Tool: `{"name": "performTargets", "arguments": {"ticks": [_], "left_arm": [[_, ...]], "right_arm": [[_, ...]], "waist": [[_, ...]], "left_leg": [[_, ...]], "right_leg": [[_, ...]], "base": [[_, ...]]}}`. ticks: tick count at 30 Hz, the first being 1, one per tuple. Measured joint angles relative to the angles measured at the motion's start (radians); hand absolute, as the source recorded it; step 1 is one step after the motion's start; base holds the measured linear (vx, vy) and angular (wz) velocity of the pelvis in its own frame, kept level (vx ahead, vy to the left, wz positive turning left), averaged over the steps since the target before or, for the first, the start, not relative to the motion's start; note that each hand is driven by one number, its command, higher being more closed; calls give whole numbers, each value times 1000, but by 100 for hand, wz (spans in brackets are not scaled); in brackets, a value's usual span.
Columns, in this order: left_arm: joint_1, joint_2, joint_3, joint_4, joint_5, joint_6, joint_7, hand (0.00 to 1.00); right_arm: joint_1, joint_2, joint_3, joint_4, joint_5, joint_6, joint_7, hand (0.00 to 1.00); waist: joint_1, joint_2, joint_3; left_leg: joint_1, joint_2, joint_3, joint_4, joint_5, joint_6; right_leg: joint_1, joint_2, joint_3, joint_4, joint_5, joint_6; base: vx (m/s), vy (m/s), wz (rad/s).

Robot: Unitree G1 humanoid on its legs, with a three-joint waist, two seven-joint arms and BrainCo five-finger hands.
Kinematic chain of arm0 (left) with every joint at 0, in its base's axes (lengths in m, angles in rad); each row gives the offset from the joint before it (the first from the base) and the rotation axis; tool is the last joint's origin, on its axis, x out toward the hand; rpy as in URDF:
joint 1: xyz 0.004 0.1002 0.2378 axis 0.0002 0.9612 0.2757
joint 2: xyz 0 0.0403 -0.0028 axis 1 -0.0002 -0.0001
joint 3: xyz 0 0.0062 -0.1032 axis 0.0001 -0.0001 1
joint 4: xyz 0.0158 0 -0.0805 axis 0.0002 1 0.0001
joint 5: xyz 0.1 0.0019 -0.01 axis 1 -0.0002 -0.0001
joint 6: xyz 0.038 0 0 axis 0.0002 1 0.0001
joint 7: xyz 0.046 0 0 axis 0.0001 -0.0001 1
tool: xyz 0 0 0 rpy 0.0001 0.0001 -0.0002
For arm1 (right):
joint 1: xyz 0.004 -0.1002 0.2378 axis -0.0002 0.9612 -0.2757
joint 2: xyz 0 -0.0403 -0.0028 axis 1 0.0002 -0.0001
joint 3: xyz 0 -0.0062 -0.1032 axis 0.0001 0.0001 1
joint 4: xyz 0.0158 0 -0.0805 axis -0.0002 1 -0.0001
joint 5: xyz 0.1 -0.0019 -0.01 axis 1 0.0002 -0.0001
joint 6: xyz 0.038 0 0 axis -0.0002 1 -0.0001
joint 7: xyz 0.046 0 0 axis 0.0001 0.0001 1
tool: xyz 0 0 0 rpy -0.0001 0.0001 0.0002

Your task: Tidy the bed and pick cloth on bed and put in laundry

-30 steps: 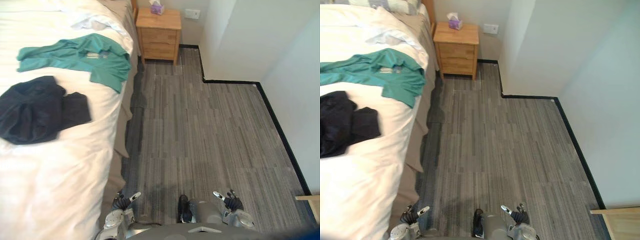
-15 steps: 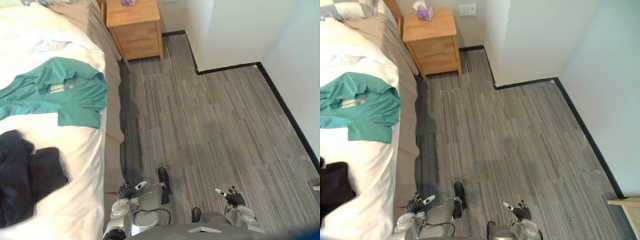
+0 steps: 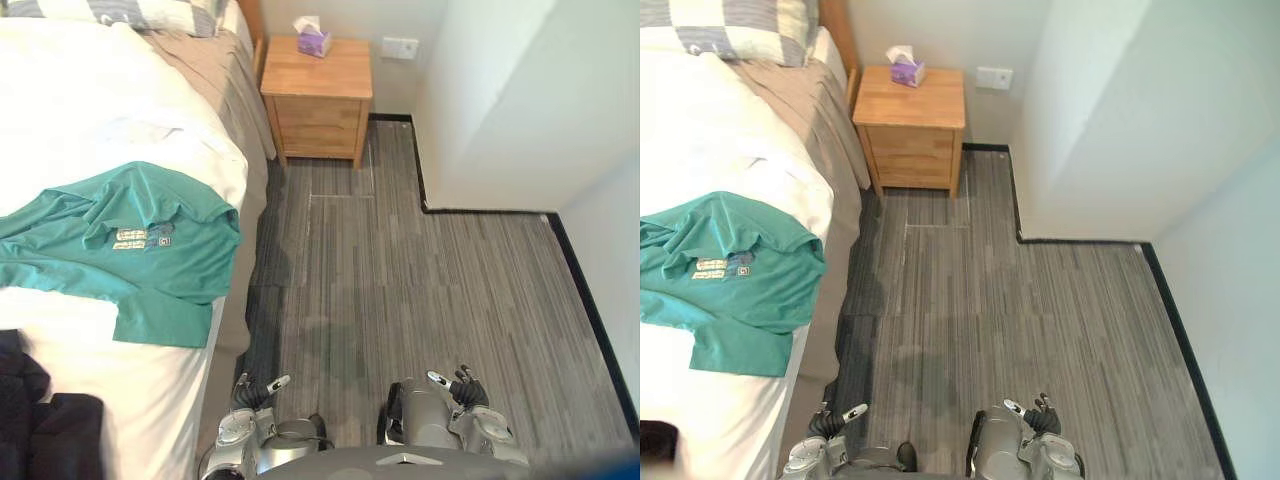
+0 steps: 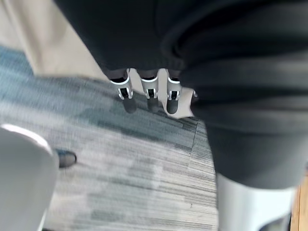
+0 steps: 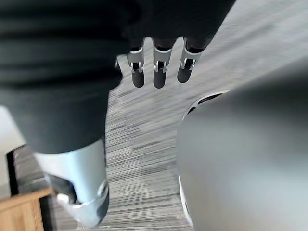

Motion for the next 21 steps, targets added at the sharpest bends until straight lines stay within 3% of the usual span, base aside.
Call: {"name": "performTargets", "arguments": {"ticks": [1, 2, 3, 7, 10, 12, 13, 14, 16, 17, 18, 19, 21], "left_arm": [[4, 10, 0, 0, 0, -1, 0, 0], [-12, 8, 9, 21, 0, 2, 2, 0], [-15, -2, 9, 29, 1, 2, 0, 0], [-21, -14, 20, 68, 36, -1, -1, 0], [-19, -22, 66, 76, 46, -1, 0, 0], [-8, -33, 103, 70, 45, -2, -1, 0], [-9, -33, 115, 65, 45, -5, -2, 0], [-8, -40, 130, 45, 35, -6, -2, 0], [-5, -39, 128, 34, 28, -6, -4, 0], [-6, -39, 128, 32, 27, -6, -7, 0], [-13, -40, 127, 28, 27, -9, -7, 0], [-16, -40, 126, 28, 27, -12, -7, 0], [-20, -41, 117, 26, 19, -22, -7, 0]], "right_arm": [[4, 4, 9, 0, -13, 1, -1, 0], [7, 2, 7, 1, -12, -1, -1, 0], [-4, -3, 7, 1, -15, 1, -4, 0], [-13, -5, 1, 4, -31, 0, -6, 0], [-12, -1, -2, 14, -30, 0, -3, 0], [-6, -3, -2, 18, -31, 1, 2, 0], [-1, -4, 2, 14, -32, 1, 2, 0], [13, -9, 18, 0, -34, -1, 2, 0], [20, -25, 40, 3, -34, 0, 2, 0], [24, -17, 39, 2, -35, 1, 1, 0], [23, -15, 36, 5, -34, 2, -1, 0], [23, -15, 36, 11, -34, 3, 0, 0], [19, -13, 24, 21, -33, 7, -1, 0]], "waist": [[-1, -23, -14], [0, -12, -19], [7, 11, -24], [-4, 19, -20], [-4, 14, -20], [-9, 18, -19], [-10, 20, -19], [0, 43, -13], [11, 46, -11], [15, 40, -12], [13, 39, -11], [13, 38, -11], [17, 31, -7]], "left_leg": [[12, 3, -9, 0, -23, -44], [34, 30, -31, -1, -60, -97], [22, 57, -25, 1, -54, -108], [101, 75, -27, -85, 61, -134], [97, 79, -29, -44, 59, -150], [-5, 103, -62, 204, 35, -186], [-45, 111, -70, 303, 35, -187], [-146, 155, -86, 541, 82, -211], [-196, 190, -73, 692, 187, -209], [-239, 209, -50, 779, 157, -192], [-283, 208, -14, 810, 64, -177], [-304, 202, 5, 802, 23, -168], [-360, 144, 49, 648, -57, -152]], "right_leg": [[1, 7, 31, -216, 130, -17], [20, 32, 31, -295, 261, -50], [34, 50, 21, -309, 268, -64], [29, 45, 20, -128, 128, -89], [54, 41, 16, -132, 55, -87], [113, 51, -11, -171, 27, -85], [133, 58, -21, -182, 24, -90], [187, 95, -35, -201, 13, -109], [240, 119, -27, -220, -2, -129], [275, 124, -18, -240, -16, -145], [302, 123, -4, -265, -17, -147], [316, 119, 0, -283, -16, -147], [375, 92, 24, -342, 0, -126]], "base": [[467, -324, 70], [466, -296, 52], [395, -263, 35], [282, -210, 25], [182, -163, 16], [134, -145, 37], [177, -189, 31], [157, -153, 3], [207, -123, -15], [253, -97, -23], [307, -90, -24], [255, -22, -31], [295, 47, -39]]}}
